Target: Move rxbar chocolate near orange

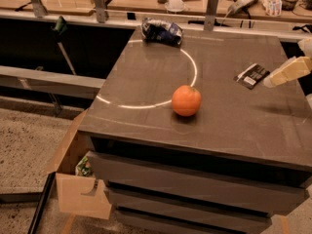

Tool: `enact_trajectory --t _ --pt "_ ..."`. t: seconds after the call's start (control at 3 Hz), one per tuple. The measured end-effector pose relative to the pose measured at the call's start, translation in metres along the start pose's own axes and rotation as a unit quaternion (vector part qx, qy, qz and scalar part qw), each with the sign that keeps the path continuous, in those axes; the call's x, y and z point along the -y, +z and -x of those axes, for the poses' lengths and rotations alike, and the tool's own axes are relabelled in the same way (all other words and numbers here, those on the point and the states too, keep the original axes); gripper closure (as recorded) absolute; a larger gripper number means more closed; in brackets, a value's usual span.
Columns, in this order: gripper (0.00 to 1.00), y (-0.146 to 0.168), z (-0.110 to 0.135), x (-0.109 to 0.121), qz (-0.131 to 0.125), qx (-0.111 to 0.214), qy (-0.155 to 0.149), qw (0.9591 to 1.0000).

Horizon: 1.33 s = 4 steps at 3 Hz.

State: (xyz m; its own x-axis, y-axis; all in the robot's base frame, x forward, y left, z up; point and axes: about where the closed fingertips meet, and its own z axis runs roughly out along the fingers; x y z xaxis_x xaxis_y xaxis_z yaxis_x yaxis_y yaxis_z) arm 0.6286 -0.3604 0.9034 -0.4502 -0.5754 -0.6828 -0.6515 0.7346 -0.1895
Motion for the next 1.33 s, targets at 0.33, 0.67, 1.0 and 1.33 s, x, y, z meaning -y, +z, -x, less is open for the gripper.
enact_trajectory --t 0.33,0.67,1.0,1.33 --pt "0.0 0.004 -0.003 0.003 -0.004 -0.012 -0.003 0.9999" --pt "0.0 0.014 -0.002 0.001 0.0 0.016 0.022 0.9996" --pt "0.0 0.033 0.002 -0.003 0.007 0.044 0.033 0.9985" --pt "0.0 0.05 0.001 -0.005 0.006 0.047 0.019 0.9987"
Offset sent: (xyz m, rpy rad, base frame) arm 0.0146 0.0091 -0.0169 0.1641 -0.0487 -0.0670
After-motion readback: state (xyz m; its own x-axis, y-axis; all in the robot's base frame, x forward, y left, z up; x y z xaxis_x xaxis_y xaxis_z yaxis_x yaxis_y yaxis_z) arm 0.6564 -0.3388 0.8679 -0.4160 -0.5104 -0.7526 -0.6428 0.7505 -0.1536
